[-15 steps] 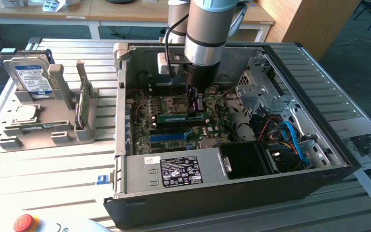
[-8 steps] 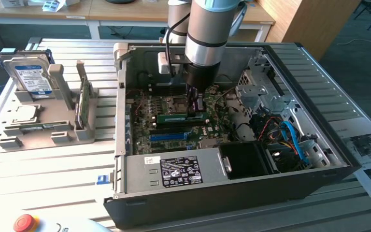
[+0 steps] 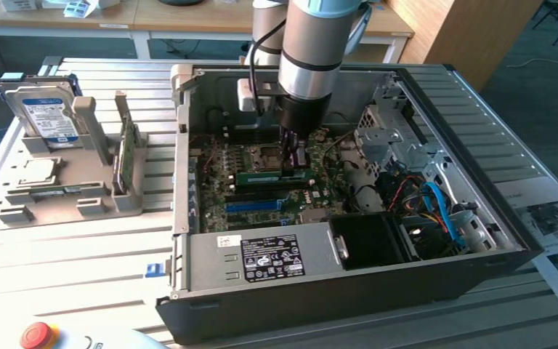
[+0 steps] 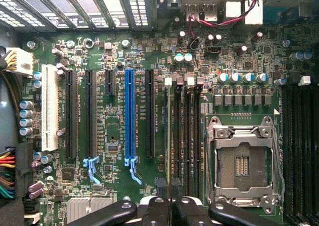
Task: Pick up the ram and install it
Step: 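Insert the ram into the slot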
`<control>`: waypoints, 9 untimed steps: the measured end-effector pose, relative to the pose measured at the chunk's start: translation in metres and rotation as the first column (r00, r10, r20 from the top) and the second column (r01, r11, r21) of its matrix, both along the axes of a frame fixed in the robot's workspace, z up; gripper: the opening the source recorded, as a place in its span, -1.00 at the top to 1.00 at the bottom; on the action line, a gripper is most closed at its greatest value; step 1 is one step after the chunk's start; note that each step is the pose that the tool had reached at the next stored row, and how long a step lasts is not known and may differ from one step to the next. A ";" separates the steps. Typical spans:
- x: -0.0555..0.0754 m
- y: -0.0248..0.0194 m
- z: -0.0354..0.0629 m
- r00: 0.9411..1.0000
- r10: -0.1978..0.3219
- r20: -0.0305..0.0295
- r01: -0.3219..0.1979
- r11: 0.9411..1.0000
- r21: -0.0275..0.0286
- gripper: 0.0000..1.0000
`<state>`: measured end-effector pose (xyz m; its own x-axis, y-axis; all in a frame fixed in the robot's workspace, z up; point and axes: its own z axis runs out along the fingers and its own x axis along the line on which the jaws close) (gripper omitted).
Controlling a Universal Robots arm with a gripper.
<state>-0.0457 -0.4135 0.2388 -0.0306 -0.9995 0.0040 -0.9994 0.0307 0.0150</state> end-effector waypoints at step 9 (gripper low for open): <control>0.000 0.0000 -0.0002 1.000 0.003 -0.001 -0.003 1.000 0.000 0.76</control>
<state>-0.0455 -0.4135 0.2386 -0.0273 -0.9996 0.0040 -0.9995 0.0274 0.0157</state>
